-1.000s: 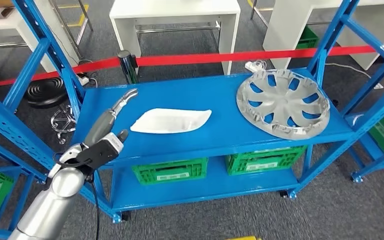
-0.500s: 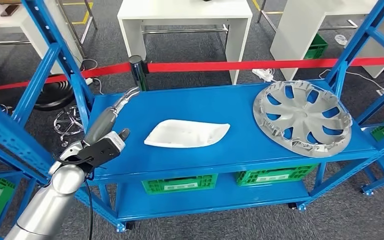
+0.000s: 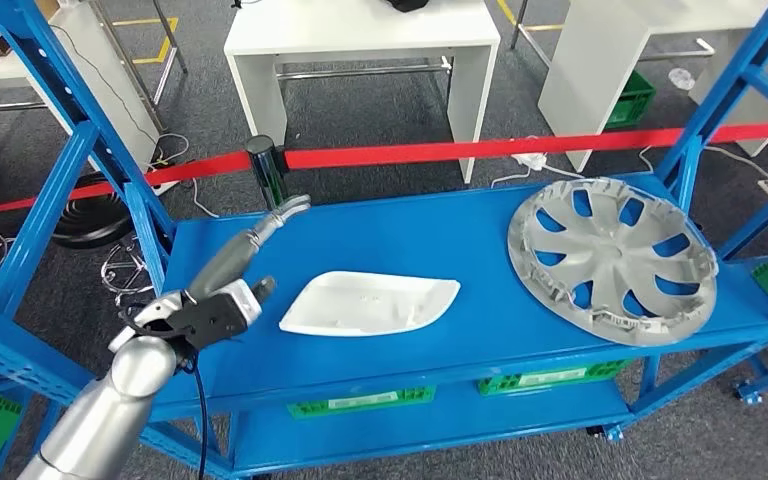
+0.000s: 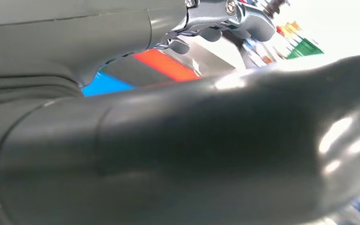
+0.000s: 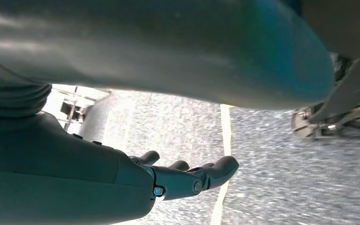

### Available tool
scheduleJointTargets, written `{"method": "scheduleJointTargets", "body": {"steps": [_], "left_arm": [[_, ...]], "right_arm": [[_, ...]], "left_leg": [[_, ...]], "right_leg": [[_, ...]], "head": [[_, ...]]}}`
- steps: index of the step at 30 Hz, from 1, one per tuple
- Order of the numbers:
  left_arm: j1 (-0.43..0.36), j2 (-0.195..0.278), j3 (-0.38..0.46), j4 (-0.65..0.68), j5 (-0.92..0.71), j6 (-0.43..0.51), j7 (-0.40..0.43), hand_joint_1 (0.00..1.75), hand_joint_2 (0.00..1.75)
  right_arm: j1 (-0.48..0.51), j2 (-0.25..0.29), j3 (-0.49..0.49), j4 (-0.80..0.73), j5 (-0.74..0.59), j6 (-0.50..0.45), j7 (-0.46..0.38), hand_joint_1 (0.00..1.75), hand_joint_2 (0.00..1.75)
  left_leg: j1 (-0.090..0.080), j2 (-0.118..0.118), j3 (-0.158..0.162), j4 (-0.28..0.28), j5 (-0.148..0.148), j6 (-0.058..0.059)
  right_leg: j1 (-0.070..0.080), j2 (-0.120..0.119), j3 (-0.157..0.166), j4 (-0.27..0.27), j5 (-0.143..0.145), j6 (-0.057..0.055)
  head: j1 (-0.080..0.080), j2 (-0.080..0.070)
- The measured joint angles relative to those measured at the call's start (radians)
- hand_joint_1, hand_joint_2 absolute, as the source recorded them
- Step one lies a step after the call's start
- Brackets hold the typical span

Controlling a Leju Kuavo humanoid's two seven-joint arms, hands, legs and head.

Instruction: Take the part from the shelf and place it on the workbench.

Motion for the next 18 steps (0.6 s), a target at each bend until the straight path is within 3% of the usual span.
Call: {"method": "scheduleJointTargets", "body": {"steps": [1, 2, 5, 9, 13, 16, 18], "left_arm": [[0.005, -0.003, -0.013, -0.006, 0.016, -0.022, 0.006, 0.00, 0.00], [0.010, -0.006, -0.026, -0.011, 0.028, -0.039, 0.012, 0.00, 0.00], [0.016, -0.016, -0.074, -0.016, 0.041, -0.073, 0.034, 0.00, 0.00], [0.039, -0.026, -0.157, -0.014, 0.025, -0.080, 0.055, 0.00, 0.00], [0.075, -0.028, -0.216, -0.015, 0.018, -0.069, 0.055, 0.00, 1.75], [0.093, -0.027, -0.236, -0.022, -0.001, -0.043, 0.067, 0.00, 1.75], [0.100, -0.027, -0.243, -0.026, -0.031, -0.016, 0.083, 0.00, 1.75]], "right_arm": [[-0.001, 0.000, 0.000, 0.000, 0.001, -0.001, 0.001, 0.00, 0.00], [-0.002, 0.000, 0.000, 0.000, 0.002, -0.002, 0.002, 0.00, 0.00], [-0.002, 0.000, -0.004, 0.000, 0.003, -0.008, 0.005, 0.00, 0.00], [-0.003, 0.000, -0.012, 0.000, 0.007, -0.014, 0.008, 0.00, 0.00], [-0.003, 0.000, -0.016, 0.000, 0.017, -0.012, 0.000, 0.00, 0.00], [-0.002, 0.000, -0.016, 0.000, 0.024, -0.010, -0.007, 0.00, 0.00], [-0.002, 0.000, -0.016, 0.000, 0.026, -0.010, -0.009, 0.00, 0.00]], "left_leg": [[0.000, 0.000, 0.002, -0.009, 0.002, 0.008], [-0.001, -0.001, 0.004, -0.008, 0.000, 0.016], [-0.002, -0.005, 0.005, -0.009, 0.000, 0.024], [-0.004, -0.007, 0.006, -0.009, -0.009, 0.036], [-0.006, -0.007, 0.009, -0.009, -0.014, 0.041], [-0.007, -0.007, 0.010, -0.009, -0.014, 0.042], [-0.007, -0.007, 0.011, -0.009, -0.014, 0.042]], "right_leg": [[0.002, 0.000, 0.000, 0.003, -0.008, 0.006], [0.003, 0.000, -0.001, 0.002, -0.012, 0.004], [0.004, -0.001, 0.006, -0.007, -0.014, -0.012], [0.004, -0.002, 0.018, -0.024, -0.015, -0.011], [0.003, -0.003, 0.024, -0.032, -0.018, -0.002], [0.001, -0.004, 0.025, -0.034, -0.019, 0.020], [0.000, -0.004, 0.025, -0.034, -0.019, 0.028]], "head": [[0.000, 0.000], [0.000, 0.000], [0.002, 0.000], [0.004, 0.000], [0.004, 0.000], [0.004, 0.000], [0.004, 0.000]]}}
